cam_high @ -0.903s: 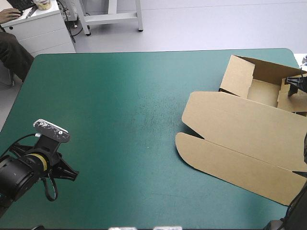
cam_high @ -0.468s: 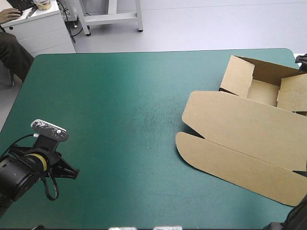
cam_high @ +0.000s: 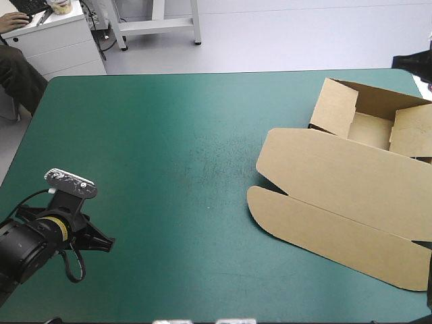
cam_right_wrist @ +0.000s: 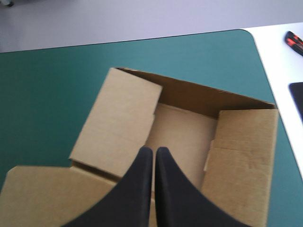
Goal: Fold the box
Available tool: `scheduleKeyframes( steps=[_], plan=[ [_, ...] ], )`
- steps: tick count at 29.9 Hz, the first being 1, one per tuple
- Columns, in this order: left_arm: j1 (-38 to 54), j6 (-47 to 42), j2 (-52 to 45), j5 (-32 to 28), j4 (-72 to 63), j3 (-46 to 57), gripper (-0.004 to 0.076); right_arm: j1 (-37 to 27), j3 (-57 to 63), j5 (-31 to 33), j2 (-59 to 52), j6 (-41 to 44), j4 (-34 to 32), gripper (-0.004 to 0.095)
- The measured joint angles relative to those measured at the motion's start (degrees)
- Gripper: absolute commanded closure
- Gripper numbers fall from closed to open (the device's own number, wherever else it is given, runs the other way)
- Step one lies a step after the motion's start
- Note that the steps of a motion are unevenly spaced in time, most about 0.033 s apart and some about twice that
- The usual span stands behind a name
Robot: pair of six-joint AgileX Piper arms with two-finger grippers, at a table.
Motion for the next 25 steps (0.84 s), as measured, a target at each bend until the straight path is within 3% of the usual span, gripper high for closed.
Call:
scheduleKeyframes(
  steps=[8,14,25],
  plan=[
    [0.0,0.42,-3.65,-3.58,-3.92,0.0,0.0734,12.12,16.64,0.0,-13.11,-3.36,0.11,0.0913],
    [0.0,0.97,-8.56,-4.49,-4.69,0.3,0.0734,17.62,31.84,0.0,-22.21,-4.12,0.11,0.0913],
    [0.0,1.29,-20.68,-5.41,-6.52,11.38,0.0734,18.9,60.11,-1.39,-42.58,-9.15,0.11,0.0913]
  ],
)
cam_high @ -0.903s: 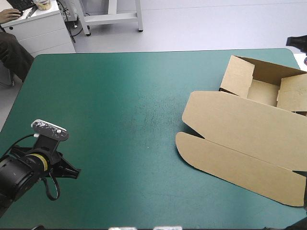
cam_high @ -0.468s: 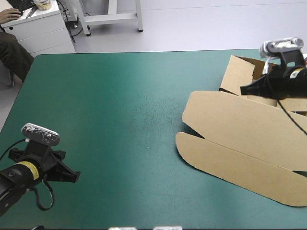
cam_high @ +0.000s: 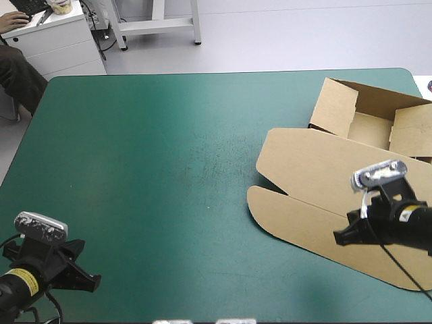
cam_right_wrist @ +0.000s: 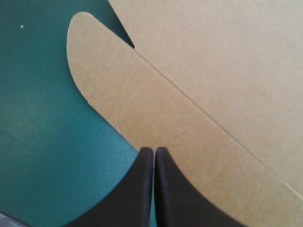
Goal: Fold the box
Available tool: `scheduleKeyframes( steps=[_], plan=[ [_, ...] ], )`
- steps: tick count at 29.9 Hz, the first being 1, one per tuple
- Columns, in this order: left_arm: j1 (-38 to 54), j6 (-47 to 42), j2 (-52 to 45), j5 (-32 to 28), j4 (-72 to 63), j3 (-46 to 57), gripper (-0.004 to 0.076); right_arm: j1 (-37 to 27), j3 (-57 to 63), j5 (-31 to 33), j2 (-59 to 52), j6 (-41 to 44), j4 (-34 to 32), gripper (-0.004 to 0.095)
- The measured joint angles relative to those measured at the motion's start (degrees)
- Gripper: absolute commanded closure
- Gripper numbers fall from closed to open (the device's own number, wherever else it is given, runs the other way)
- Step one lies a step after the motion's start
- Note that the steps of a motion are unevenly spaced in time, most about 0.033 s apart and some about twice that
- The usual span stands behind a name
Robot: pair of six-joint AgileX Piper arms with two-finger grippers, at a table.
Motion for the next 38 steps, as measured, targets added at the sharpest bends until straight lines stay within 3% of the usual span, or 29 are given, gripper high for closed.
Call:
scheduleKeyframes(
  steps=[8,16,38],
  plan=[
    [0.0,0.0,-9.13,-0.55,-2.84,5.02,0.0734,0.0,14.49,-0.29,-16.45,-1.37,0.0,0.0913],
    [0.0,0.02,-13.56,0.04,-3.12,8.77,0.0734,0.0,20.56,-0.28,-29.5,-1.71,0.0,0.0913],
    [0.0,0.16,-13.91,-0.71,-3.18,12.12,0.0734,0.0,29.81,-6.68,-33.09,0.57,3.67,0.0913]
  ],
)
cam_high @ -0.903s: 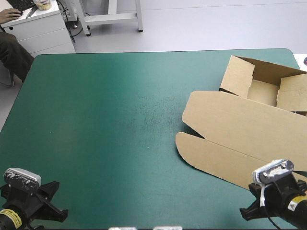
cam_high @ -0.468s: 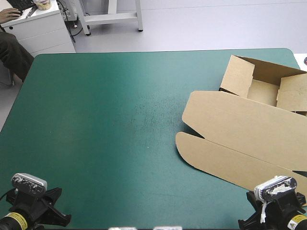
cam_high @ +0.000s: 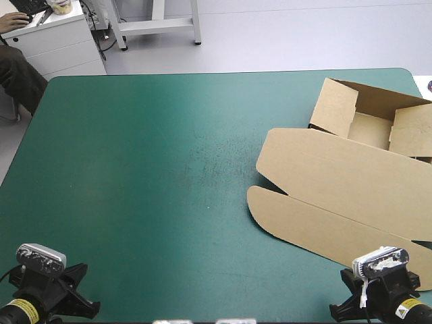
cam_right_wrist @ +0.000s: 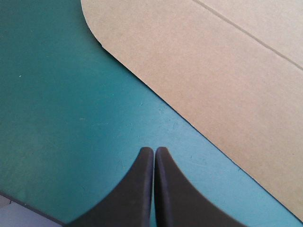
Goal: Fold the box
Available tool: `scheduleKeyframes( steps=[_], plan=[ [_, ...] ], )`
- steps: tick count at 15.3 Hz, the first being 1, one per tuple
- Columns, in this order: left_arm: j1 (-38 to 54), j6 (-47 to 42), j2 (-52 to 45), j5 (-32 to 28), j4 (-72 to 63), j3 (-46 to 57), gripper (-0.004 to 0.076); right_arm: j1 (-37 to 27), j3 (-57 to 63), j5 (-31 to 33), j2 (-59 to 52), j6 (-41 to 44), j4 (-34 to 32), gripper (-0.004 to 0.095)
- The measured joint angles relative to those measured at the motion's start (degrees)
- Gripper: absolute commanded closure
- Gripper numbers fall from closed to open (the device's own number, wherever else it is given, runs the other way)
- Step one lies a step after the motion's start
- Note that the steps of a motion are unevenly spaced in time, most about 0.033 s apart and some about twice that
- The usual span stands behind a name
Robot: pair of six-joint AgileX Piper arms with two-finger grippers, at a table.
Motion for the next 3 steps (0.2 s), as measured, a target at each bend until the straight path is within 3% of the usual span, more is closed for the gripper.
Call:
scheduleKeyframes(
  steps=[3],
  plan=[
    [0.0,0.0,0.0,0.0,0.0,0.0,0.0734,0.0,0.0,-0.05,0.0,0.0,0.19,0.0913]
  ],
)
